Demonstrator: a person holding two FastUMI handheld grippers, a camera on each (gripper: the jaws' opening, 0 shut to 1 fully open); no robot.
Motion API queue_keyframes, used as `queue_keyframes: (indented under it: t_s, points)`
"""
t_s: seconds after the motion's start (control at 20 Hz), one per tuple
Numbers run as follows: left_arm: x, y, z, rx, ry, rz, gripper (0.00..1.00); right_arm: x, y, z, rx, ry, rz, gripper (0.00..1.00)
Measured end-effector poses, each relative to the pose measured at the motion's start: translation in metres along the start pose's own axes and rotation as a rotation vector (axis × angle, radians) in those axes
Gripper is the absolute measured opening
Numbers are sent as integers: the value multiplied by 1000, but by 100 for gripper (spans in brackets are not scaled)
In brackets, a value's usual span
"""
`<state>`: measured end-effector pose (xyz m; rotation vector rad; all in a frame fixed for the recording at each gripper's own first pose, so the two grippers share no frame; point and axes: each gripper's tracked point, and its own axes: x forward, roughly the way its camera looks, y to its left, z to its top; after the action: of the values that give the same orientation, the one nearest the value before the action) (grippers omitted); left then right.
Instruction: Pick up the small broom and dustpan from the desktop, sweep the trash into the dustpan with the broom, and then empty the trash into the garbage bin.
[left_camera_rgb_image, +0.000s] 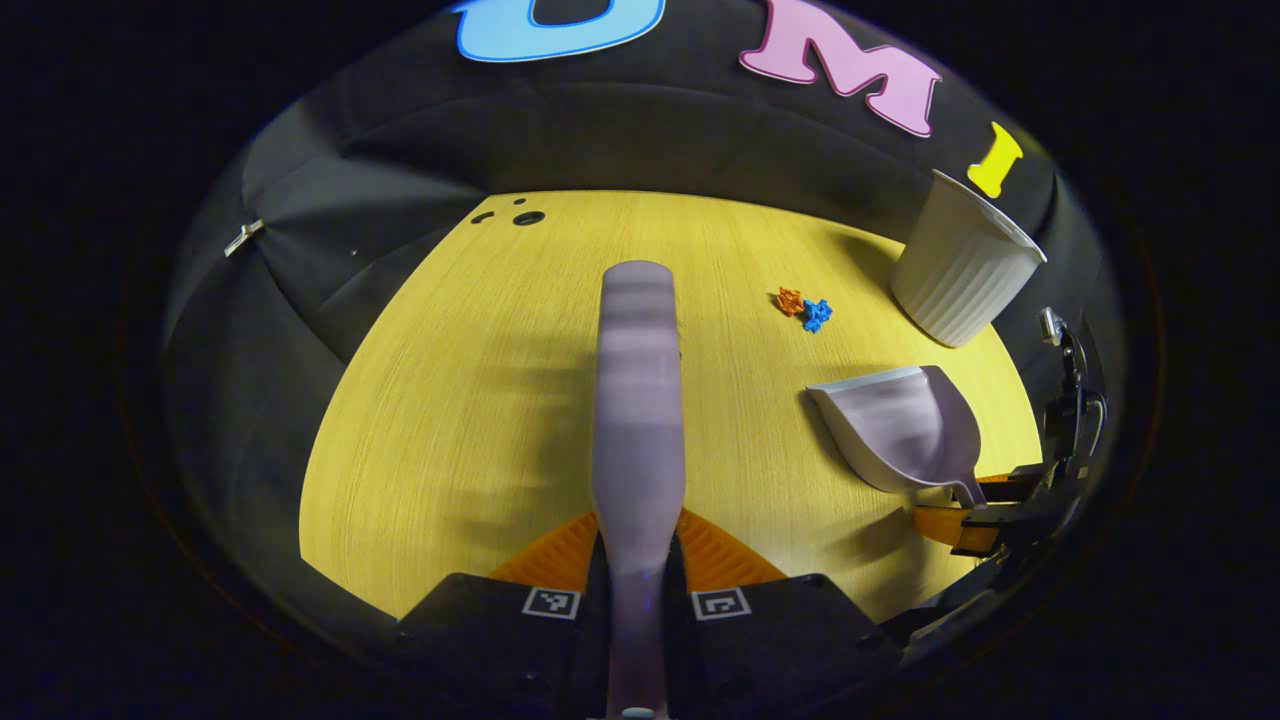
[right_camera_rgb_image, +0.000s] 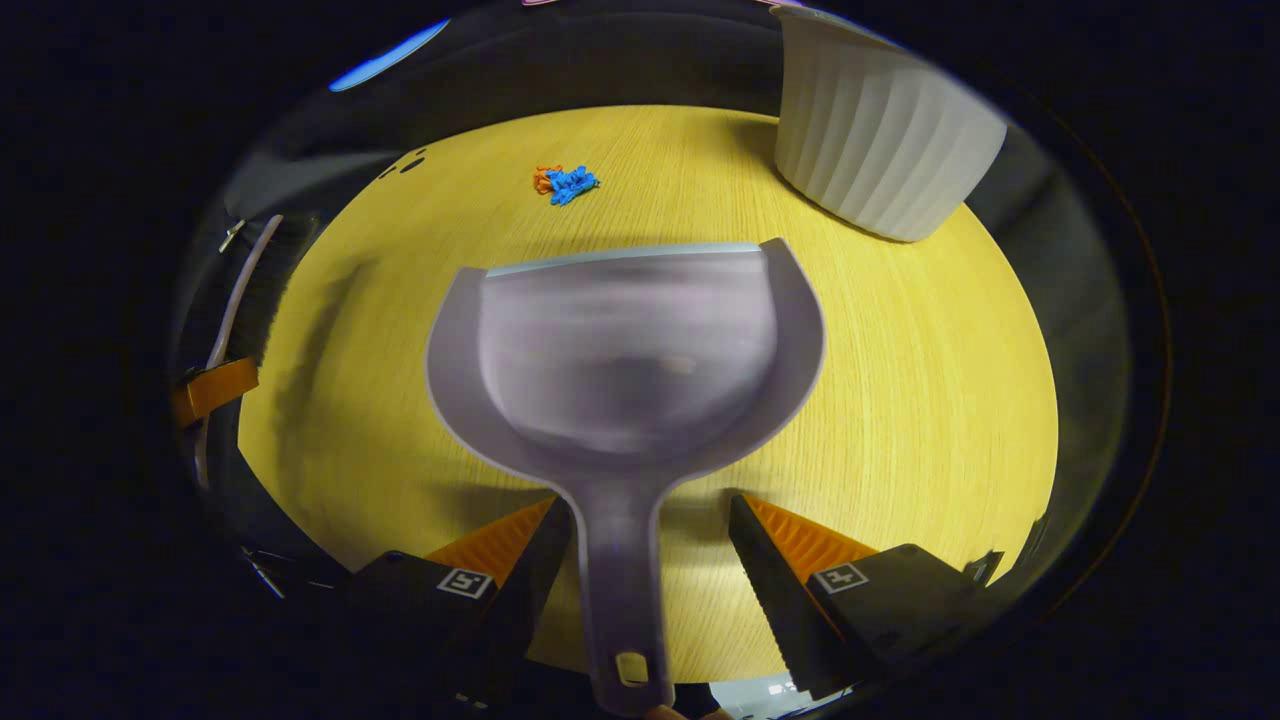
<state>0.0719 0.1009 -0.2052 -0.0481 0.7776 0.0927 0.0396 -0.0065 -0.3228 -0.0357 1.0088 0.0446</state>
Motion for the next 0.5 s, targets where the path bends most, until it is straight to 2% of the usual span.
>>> queue_keyframes:
  t_s: [0.1,0.15,0.2,0.3,0.35,0.4,0.45,0.5]
  points:
    - [0,3,-2,-9,3,12,26,2,3,8,-3,-13,6,98]
    - [0,4,-2,-12,4,18,30,3,3,9,-2,-9,0,97]
    - [1,4,-3,-15,4,23,26,4,2,10,-3,-9,-12,97]
    - [2,4,-1,-22,3,31,26,6,1,13,-15,-16,-17,90]
    - [3,3,0,-23,2,33,26,7,1,13,-19,-10,-15,76]
    - [3,3,0,-22,1,35,27,5,1,14,-27,-10,-13,74]
    - [5,3,2,-18,-1,39,26,5,0,16,-22,-12,-9,56]
    - [7,2,4,-16,-2,41,27,6,1,15,-20,0,0,51]
